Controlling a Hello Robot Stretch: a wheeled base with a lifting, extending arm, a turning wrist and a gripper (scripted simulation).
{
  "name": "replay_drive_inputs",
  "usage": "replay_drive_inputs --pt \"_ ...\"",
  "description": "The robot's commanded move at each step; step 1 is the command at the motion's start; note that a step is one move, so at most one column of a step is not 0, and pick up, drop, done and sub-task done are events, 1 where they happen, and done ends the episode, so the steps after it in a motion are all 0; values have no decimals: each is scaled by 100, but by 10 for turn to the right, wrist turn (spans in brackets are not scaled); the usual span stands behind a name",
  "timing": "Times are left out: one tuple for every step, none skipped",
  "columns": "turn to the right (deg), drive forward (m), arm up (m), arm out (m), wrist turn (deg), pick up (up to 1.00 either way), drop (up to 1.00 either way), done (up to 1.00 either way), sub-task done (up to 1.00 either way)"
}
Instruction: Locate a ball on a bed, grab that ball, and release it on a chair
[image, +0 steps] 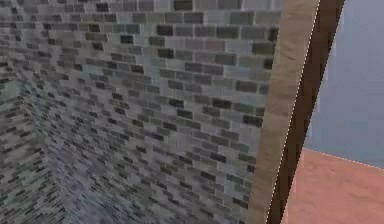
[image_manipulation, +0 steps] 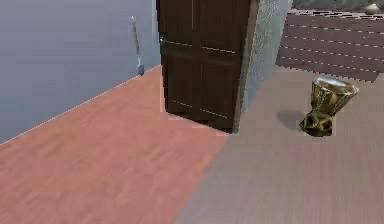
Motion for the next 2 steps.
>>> replay_drive_inputs --pt "450 0 0 0 0 0 0 0 0" --pt "450 0 0 0 0 0 0 0 0"
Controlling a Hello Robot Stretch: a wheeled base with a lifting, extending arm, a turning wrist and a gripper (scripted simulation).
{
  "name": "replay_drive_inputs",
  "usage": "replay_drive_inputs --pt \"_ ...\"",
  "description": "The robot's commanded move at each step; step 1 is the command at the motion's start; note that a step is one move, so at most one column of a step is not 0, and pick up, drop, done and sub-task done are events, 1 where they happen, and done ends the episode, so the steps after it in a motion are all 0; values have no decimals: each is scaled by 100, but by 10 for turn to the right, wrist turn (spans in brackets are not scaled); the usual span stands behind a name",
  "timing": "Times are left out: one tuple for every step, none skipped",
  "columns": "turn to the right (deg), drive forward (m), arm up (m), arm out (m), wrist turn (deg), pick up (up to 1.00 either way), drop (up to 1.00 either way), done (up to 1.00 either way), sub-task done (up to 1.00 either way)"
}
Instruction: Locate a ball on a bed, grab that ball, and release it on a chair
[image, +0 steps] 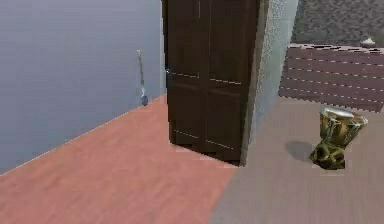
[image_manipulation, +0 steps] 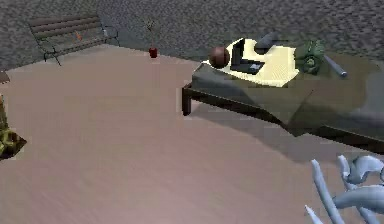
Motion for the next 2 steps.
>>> replay_drive_inputs --pt "450 0 0 0 0 0 0 0 0" --pt "270 0 0 0 0 0 0 0 0"
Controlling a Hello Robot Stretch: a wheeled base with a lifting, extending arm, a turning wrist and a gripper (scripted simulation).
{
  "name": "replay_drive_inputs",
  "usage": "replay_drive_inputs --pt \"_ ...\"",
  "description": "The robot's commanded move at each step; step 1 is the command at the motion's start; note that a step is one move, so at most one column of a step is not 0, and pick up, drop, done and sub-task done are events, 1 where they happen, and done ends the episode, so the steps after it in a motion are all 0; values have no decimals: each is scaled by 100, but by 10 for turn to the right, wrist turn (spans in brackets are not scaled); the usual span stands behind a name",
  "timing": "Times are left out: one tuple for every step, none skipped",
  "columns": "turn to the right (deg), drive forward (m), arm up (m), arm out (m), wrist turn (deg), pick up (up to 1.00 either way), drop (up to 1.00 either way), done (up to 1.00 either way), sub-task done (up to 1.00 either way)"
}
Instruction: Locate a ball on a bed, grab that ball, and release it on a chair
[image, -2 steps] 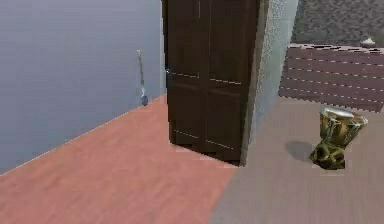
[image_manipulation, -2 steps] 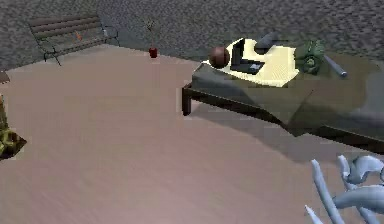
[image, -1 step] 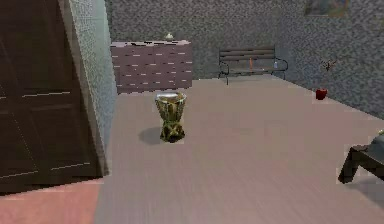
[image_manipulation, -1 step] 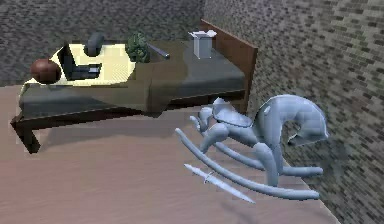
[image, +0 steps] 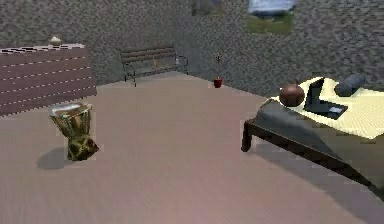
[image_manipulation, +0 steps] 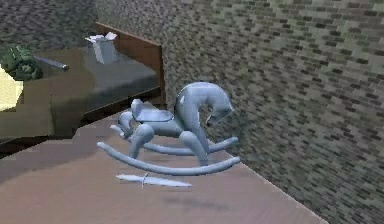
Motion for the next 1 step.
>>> replay_drive_inputs --pt "30 0 0 0 0 0 0 0 0"
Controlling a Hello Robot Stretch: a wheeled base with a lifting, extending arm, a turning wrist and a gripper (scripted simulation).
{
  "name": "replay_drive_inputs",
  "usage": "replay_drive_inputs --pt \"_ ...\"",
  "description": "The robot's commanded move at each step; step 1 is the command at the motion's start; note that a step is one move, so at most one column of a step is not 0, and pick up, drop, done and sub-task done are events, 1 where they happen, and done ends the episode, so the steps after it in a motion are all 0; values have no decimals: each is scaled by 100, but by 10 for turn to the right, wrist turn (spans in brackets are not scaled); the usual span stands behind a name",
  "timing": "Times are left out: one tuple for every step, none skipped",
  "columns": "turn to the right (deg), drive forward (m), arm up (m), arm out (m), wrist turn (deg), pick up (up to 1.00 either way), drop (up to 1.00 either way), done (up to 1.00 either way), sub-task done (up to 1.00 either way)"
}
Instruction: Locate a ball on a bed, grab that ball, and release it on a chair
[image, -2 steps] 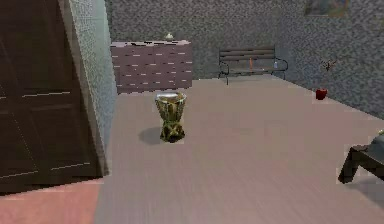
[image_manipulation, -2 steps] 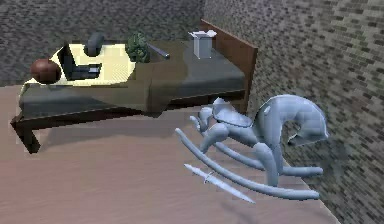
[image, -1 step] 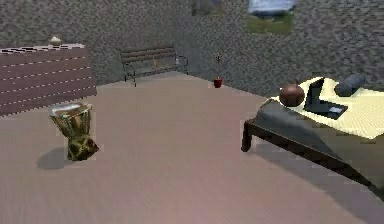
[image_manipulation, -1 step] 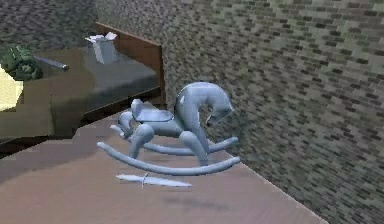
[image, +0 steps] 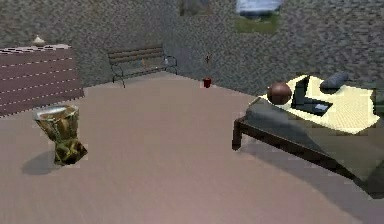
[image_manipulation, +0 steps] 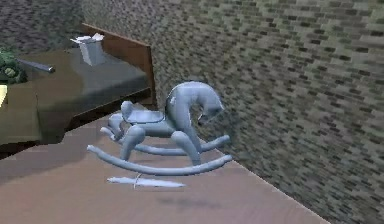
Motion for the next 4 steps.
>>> replay_drive_inputs --pt "0 35 0 0 0 0 0 0 0" --pt "360 0 0 0 0 0 0 0 0" --pt "0 55 0 0 0 0 0 0 0" --pt "-240 0 0 0 0 0 0 0 0"
